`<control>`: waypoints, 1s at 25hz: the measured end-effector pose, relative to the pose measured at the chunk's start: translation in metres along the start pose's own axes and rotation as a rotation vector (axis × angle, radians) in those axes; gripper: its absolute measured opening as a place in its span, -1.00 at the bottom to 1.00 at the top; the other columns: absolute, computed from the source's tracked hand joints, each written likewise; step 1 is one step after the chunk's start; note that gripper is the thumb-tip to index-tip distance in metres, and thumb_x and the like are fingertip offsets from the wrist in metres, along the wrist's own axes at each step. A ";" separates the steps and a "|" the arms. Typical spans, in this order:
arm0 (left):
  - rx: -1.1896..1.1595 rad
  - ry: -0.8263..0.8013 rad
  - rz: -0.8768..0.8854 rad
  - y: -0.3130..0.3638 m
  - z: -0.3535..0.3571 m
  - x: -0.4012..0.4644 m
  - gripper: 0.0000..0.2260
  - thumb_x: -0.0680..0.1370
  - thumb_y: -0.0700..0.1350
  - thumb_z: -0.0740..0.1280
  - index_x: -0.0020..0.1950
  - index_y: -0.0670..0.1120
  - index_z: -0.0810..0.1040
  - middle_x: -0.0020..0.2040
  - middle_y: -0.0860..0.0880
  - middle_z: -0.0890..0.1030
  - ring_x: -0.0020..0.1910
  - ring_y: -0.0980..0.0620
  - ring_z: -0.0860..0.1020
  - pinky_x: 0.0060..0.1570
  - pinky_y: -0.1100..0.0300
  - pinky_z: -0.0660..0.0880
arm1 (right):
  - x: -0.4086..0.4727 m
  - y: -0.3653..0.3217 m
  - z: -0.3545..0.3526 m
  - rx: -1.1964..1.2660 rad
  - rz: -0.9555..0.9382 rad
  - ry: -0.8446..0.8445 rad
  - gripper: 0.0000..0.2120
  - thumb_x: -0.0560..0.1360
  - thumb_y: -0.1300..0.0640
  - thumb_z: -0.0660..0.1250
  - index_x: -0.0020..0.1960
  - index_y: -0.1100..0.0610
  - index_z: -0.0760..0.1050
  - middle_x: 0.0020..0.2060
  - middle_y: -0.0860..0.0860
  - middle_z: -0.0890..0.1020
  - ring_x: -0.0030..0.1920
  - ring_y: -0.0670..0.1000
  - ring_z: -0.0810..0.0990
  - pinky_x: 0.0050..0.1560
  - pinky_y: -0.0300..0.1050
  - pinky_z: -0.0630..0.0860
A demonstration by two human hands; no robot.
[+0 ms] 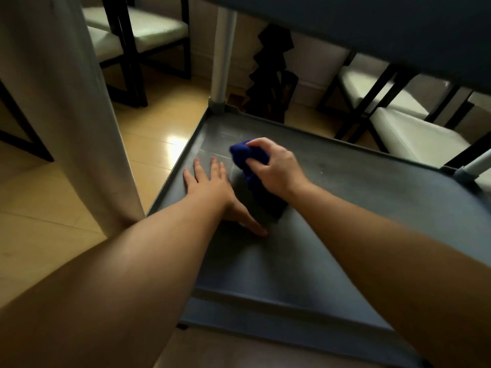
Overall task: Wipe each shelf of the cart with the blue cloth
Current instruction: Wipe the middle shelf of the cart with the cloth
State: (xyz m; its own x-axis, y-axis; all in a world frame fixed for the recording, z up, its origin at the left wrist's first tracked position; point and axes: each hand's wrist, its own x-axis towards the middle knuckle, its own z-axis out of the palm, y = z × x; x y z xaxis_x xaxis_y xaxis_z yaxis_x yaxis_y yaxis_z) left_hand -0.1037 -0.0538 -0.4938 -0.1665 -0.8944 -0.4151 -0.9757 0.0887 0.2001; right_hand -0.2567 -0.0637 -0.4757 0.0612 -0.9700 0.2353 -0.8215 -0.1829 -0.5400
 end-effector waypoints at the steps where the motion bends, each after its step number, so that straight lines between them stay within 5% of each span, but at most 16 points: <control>1: -0.003 0.002 -0.001 0.000 0.003 0.000 0.70 -0.18 0.68 0.42 0.64 -0.10 -0.38 0.68 -0.17 -0.33 0.60 -0.35 -0.38 0.53 -0.38 -0.32 | 0.009 -0.005 0.013 -0.019 -0.030 -0.010 -0.66 0.48 0.06 0.37 0.25 -0.09 0.52 0.14 0.02 0.63 0.12 0.07 0.57 0.19 -0.06 0.48; 8: 0.069 0.045 -0.011 0.005 0.003 -0.002 0.64 -0.08 0.69 0.42 0.65 -0.14 -0.34 0.69 -0.17 -0.27 0.62 -0.38 -0.30 0.57 -0.38 -0.22 | 0.038 0.019 0.044 -0.221 0.022 0.026 -0.70 0.54 0.05 0.27 0.27 -0.10 0.49 0.11 0.11 0.50 0.14 0.20 0.44 0.14 0.05 0.46; 19: 0.082 0.024 0.002 0.001 0.007 0.006 0.78 -0.36 0.76 0.23 0.66 -0.09 -0.30 0.70 -0.11 -0.27 0.64 -0.34 -0.27 0.59 -0.36 -0.18 | -0.069 0.235 -0.127 -0.484 0.613 0.292 -0.65 0.48 0.12 0.29 0.25 -0.02 0.55 0.16 0.28 0.56 0.15 0.38 0.49 0.17 0.09 0.48; 25: 0.093 -0.012 0.012 0.005 0.002 0.001 0.79 -0.35 0.75 0.26 0.66 -0.12 -0.27 0.70 -0.15 -0.23 0.64 -0.38 -0.21 0.58 -0.40 -0.11 | -0.091 0.221 -0.140 -0.380 0.707 0.379 -0.67 0.53 0.16 0.23 0.27 0.00 0.54 0.17 0.28 0.56 0.17 0.38 0.49 0.19 0.08 0.46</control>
State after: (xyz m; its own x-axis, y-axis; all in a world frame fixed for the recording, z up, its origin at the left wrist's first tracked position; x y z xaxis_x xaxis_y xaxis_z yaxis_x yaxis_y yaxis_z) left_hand -0.1089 -0.0534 -0.4945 -0.1792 -0.8879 -0.4236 -0.9826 0.1401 0.1219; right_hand -0.5231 0.0063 -0.5027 -0.6682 -0.7053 0.2366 -0.7330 0.5699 -0.3714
